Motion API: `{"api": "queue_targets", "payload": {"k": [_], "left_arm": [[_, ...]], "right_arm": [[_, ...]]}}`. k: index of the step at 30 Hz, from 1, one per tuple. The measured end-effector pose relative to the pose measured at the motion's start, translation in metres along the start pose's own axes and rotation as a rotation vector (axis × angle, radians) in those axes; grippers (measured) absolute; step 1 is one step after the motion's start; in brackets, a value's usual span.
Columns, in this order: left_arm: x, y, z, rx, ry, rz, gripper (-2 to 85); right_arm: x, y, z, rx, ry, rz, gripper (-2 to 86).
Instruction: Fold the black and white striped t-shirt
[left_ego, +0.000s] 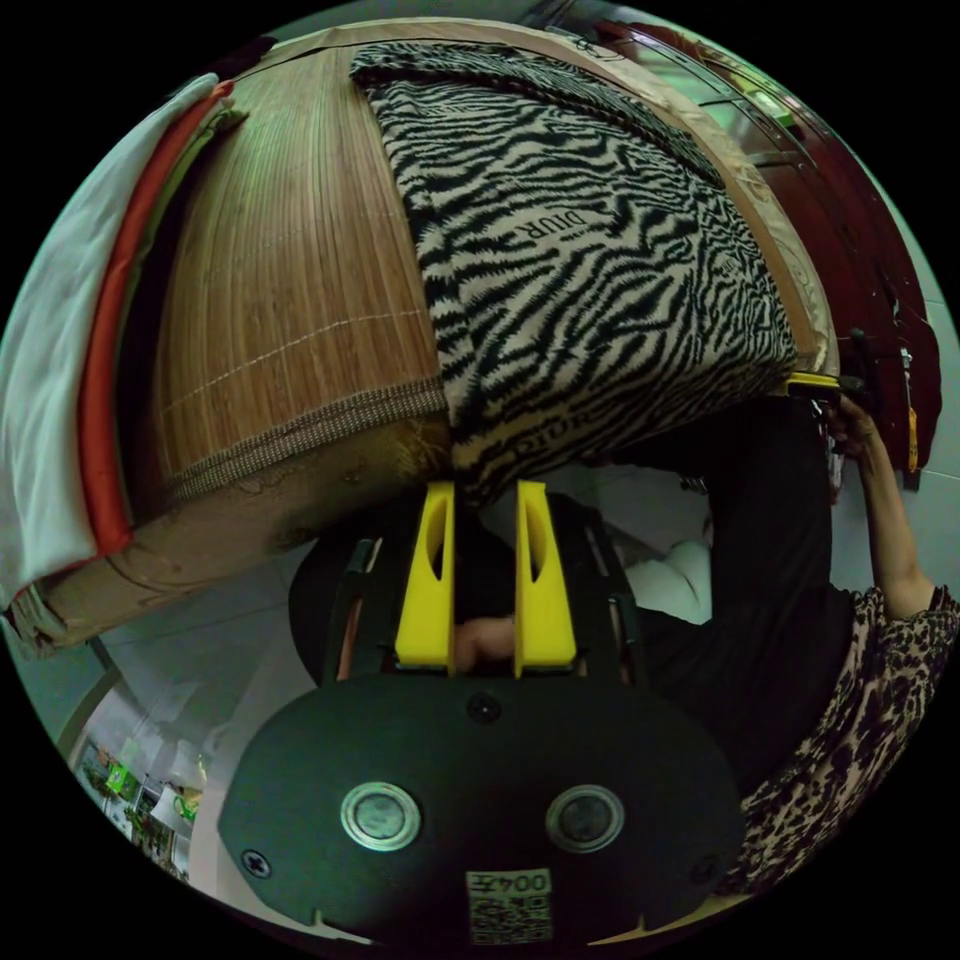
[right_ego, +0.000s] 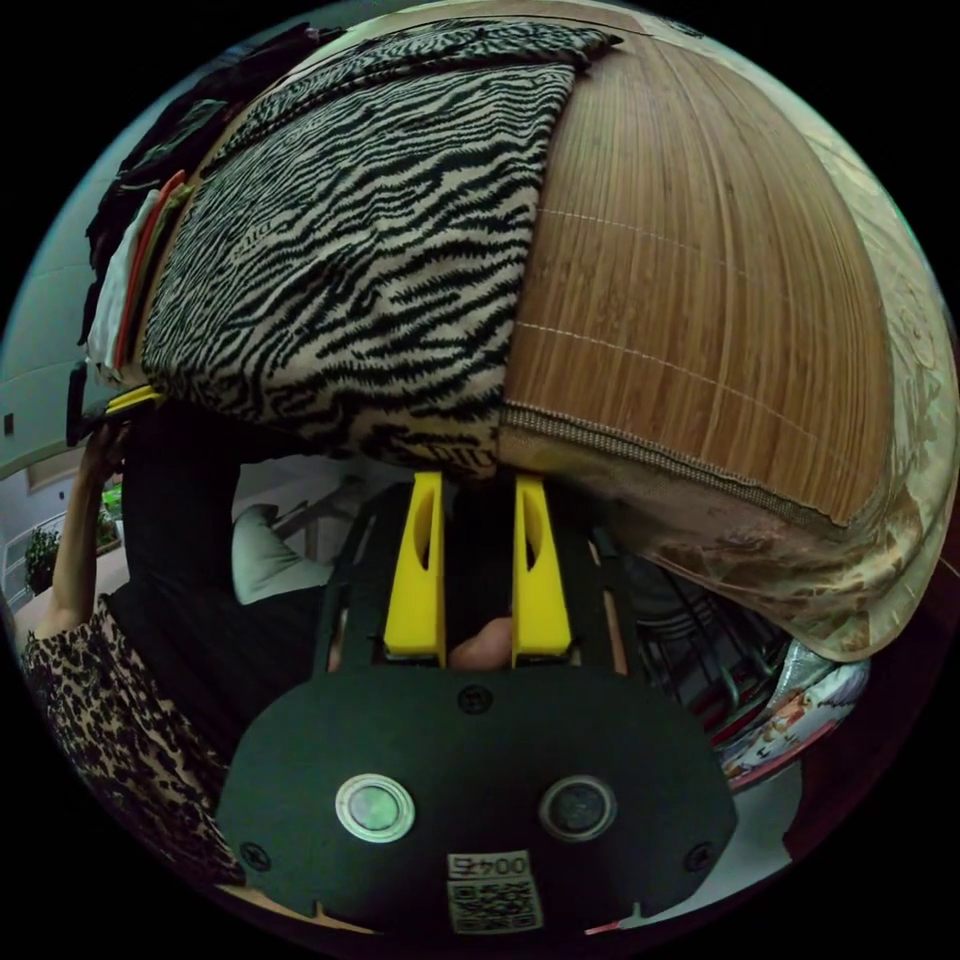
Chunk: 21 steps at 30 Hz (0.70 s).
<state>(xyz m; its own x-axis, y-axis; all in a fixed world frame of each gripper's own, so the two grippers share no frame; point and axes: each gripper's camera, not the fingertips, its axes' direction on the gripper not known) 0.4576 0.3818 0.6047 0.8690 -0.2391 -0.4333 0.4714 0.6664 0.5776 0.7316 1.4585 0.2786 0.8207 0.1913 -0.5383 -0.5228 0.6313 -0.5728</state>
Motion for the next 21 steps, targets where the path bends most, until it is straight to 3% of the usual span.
{"api": "queue_targets", "payload": {"k": [13,21], "left_arm": [[-0.031,0.004,-0.001,-0.008,-0.025,-0.02,3.2],[-0.086,0.053,-0.028,0.154,0.179,-0.079,1.4]], "right_arm": [[0.043,0.013,0.053,0.078,-0.19,-0.018,3.5],[0.078,0.067,0.063,0.27,-0.365,-0.017,2.6]]}}
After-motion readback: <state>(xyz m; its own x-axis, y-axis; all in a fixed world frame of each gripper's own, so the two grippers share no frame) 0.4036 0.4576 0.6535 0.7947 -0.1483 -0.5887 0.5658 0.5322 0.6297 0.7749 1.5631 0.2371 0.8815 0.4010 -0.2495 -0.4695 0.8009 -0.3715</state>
